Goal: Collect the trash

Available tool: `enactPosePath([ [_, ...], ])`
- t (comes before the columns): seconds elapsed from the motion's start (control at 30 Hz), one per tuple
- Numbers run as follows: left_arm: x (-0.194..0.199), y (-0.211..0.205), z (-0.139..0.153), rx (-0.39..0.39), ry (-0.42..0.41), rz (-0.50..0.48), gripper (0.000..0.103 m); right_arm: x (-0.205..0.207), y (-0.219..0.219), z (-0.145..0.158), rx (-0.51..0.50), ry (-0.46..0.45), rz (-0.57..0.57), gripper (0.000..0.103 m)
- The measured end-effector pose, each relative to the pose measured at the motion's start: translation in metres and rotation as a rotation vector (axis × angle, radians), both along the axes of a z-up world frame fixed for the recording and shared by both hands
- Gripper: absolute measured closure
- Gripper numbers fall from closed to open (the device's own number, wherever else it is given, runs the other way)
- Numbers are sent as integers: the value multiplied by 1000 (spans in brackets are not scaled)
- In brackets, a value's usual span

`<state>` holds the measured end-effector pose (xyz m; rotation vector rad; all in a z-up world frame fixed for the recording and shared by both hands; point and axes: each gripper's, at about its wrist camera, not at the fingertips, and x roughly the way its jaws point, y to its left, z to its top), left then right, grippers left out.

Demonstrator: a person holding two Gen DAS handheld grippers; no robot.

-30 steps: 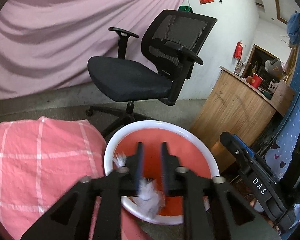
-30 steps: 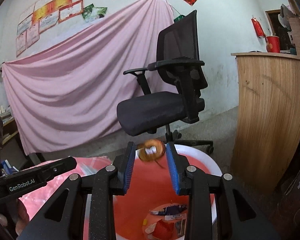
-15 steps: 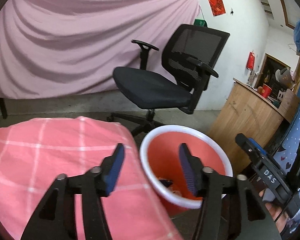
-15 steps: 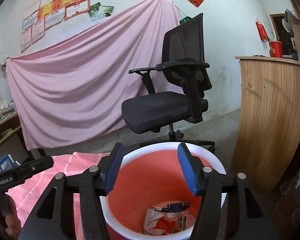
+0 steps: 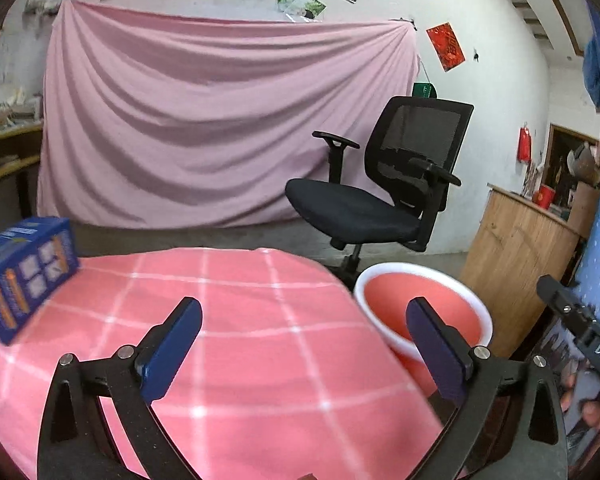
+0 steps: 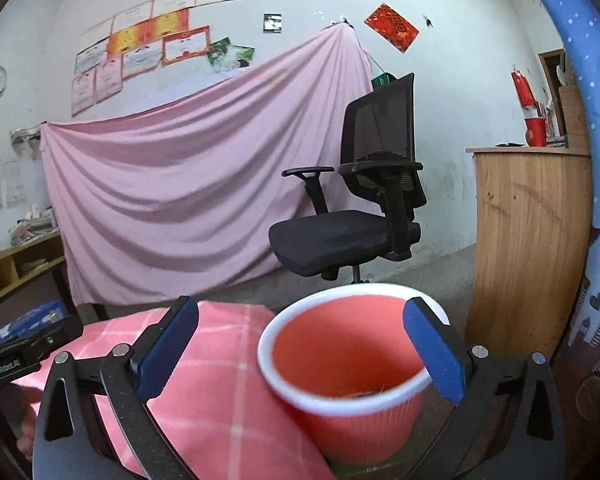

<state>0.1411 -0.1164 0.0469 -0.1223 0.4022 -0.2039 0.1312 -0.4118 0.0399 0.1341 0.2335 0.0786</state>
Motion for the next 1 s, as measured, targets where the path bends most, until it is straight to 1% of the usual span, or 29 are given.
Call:
enactPosePath([
  [0.2,-38,11,-12,47,-12,10,3,-34,24,-2,-79,0,14,0],
  [0.4,-51,17,-20,51,-13,20,3,-45,36,-5,-121,-15,16,0],
  [0.7,-52,24,-22,45,-9,36,3,-49,41,-10,-140,-11,25,0],
  [1.0,-52,25,-21,46,-14,39,3,-52,41,-11,-131,-9,28,0],
])
